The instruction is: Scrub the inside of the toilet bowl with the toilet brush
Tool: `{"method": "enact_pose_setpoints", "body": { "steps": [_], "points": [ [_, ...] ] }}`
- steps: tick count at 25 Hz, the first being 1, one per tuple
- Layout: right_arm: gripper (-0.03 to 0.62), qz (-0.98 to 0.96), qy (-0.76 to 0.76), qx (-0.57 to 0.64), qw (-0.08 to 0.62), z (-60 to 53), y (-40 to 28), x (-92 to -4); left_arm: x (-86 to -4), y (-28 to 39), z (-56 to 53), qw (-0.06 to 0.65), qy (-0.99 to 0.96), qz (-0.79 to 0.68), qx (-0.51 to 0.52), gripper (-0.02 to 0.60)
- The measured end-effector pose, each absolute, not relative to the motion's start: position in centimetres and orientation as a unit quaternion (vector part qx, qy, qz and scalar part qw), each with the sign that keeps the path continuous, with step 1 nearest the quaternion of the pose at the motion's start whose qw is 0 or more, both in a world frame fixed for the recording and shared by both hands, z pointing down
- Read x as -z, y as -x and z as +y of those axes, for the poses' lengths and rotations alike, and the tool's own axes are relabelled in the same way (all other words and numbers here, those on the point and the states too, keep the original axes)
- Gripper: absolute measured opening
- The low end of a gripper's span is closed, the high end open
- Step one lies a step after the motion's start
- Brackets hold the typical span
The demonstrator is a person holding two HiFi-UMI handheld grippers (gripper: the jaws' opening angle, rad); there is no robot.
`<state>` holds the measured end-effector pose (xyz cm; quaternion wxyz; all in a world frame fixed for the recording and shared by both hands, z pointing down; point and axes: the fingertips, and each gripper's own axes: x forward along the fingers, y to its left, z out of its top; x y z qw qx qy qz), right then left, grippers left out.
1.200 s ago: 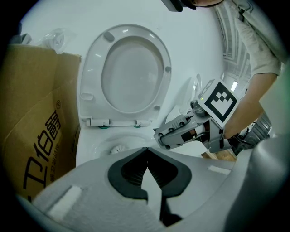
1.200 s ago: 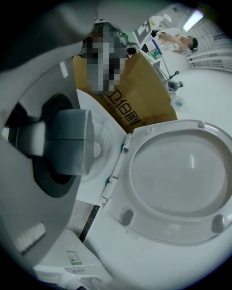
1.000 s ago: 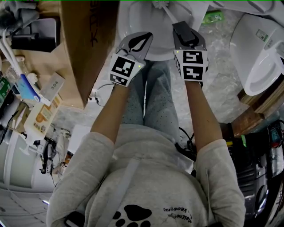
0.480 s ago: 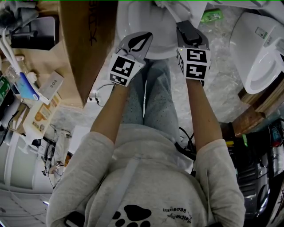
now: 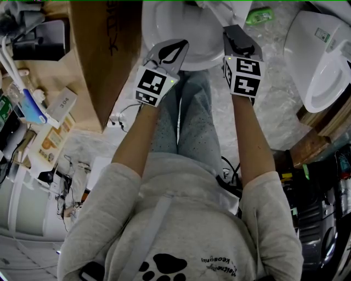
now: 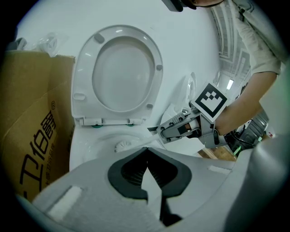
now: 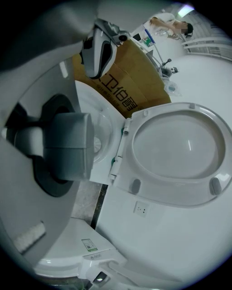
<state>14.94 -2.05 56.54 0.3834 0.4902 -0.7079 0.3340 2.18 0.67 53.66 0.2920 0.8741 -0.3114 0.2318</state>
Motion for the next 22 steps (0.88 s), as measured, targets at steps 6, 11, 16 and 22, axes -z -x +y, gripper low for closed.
{"method": "enact_pose_setpoints", "body": {
  "steps": [6,11,16,22],
  "points": [
    [0.15,-0.7,-0.501,-0.337,0.382,-1.4,-16.1,-56.6,-53.6,-2.5,1.2,0.29,-0.876,-0.307,-0.234,-0.003],
    [0.15,-0.693,-0.508,-0.34,0.382,-0.8,-16.6,-56.7,-53.5,-2.7,1.6,0.287,-0.878,-0.303,-0.235,-0.003],
    [0.15,-0.687,-0.515,-0.343,0.381,-0.1,-17.1,-56.7,-53.5,-3.0,1.9,0.285,-0.88,-0.299,-0.236,-0.003],
    [0.15,-0.68,-0.524,-0.349,0.376,0.7,-17.6,-56.7,-53.4,-3.2,2.2,0.283,-0.882,-0.294,-0.237,-0.003]
  ]
}}
